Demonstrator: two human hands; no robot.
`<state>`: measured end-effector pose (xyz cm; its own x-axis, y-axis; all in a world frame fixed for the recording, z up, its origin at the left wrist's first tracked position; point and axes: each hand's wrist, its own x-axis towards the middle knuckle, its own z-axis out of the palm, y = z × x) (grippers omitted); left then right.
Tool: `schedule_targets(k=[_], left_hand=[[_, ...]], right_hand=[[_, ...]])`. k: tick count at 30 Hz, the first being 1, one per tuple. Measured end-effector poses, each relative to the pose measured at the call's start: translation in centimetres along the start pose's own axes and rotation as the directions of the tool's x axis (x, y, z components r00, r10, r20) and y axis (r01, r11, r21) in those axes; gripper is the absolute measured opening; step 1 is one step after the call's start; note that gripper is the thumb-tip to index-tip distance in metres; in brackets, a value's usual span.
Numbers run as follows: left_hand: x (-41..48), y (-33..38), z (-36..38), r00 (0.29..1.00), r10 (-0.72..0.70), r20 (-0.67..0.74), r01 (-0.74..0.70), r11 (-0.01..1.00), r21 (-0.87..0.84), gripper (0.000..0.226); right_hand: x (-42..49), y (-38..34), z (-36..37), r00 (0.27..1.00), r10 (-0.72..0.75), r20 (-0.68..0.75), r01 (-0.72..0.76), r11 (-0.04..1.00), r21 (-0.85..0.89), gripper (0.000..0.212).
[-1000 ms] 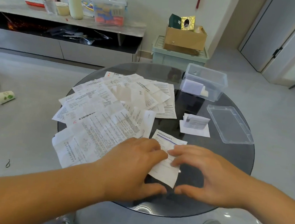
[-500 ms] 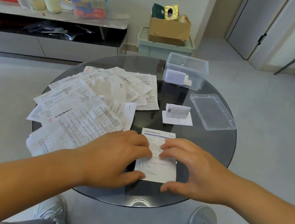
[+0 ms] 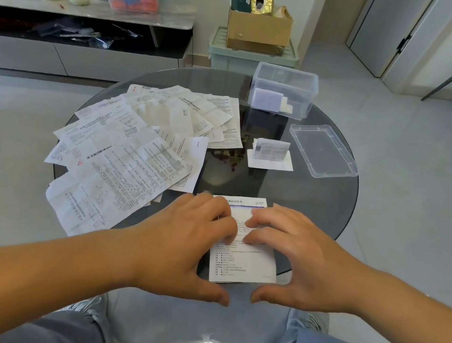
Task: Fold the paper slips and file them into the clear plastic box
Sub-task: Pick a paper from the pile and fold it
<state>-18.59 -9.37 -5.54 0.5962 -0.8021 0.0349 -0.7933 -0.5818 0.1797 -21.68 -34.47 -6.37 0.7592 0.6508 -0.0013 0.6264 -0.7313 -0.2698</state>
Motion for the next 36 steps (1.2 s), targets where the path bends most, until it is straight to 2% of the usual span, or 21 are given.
schedule_targets(k=[3, 6, 9, 11, 14, 16, 19, 21, 23, 27, 32, 34, 36], left_hand=[[-0.3, 0.6, 0.3, 0.999, 0.010, -0.048, -0.010, 1.000, -0.004, 0.053], [-0.4, 0.5, -0.4, 0.998, -0.041, -0.055, 0.034, 0.992, -0.125, 0.038], [0.1, 0.3, -1.4, 0.978, -0.203, -0.053, 0.169, 0.912, -0.373, 0.031], [0.8, 0.1, -1.8, 0.951, -0.309, -0.016, 0.268, 0.847, -0.460, 0.028], [1.9, -0.5, -1.7, 0.926, -0.377, -0.007, 0.344, 0.853, -0.392, 0.016], [2.5, -0.6, -1.4, 0.919, -0.393, -0.031, 0.361, 0.871, -0.332, 0.028], [3.0, -1.2, -0.3, 0.936, -0.318, -0.149, 0.294, 0.942, -0.160, 0.056], [3.0, -1.6, 0.0, 0.970, -0.173, -0.171, 0.161, 0.983, -0.083, 0.048], [2.9, -2.1, 0.0, 0.992, -0.036, -0.122, 0.034, 0.999, -0.019, 0.034], [2.6, -2.9, 0.0, 0.989, 0.136, -0.054, -0.129, 0.986, 0.106, 0.036], [1.6, -3.6, -0.1, 0.977, 0.211, 0.007, -0.209, 0.962, 0.176, 0.044], [1.2, -3.7, -0.5, 0.972, 0.232, 0.029, -0.234, 0.963, 0.134, 0.043], [1.4, -3.4, -1.0, 0.984, 0.179, -0.006, -0.179, 0.984, 0.019, 0.040]], right_hand=[[-0.4, -0.5, 0.3, 0.998, -0.026, -0.057, 0.027, 1.000, 0.006, 0.058], [-0.4, -0.7, -0.1, 0.992, 0.008, -0.125, 0.004, 0.995, 0.099, 0.042], [0.3, -0.6, -0.5, 0.969, 0.184, -0.165, -0.137, 0.955, 0.263, 0.025], [1.2, -0.4, -0.7, 0.934, 0.319, -0.160, -0.241, 0.895, 0.376, 0.016], [2.6, 0.1, -0.8, 0.871, 0.463, -0.164, -0.361, 0.829, 0.427, 0.028], [3.2, 0.4, -0.6, 0.844, 0.513, -0.157, -0.436, 0.826, 0.357, 0.045], [3.4, 0.7, 0.0, 0.851, 0.495, -0.175, -0.462, 0.864, 0.199, 0.053], [3.2, 0.9, 0.2, 0.870, 0.456, -0.190, -0.430, 0.888, 0.165, 0.047], [3.0, 1.2, 0.3, 0.885, 0.421, -0.200, -0.396, 0.905, 0.154, 0.041], [2.5, 1.9, 0.4, 0.902, 0.382, -0.204, -0.365, 0.924, 0.114, 0.037], [1.9, 3.1, 0.1, 0.919, 0.362, -0.155, -0.353, 0.932, 0.086, 0.042], [1.9, 3.3, -0.1, 0.923, 0.359, -0.137, -0.351, 0.933, 0.084, 0.044], [1.9, 3.3, -0.2, 0.924, 0.361, -0.125, -0.351, 0.932, 0.090, 0.044]])
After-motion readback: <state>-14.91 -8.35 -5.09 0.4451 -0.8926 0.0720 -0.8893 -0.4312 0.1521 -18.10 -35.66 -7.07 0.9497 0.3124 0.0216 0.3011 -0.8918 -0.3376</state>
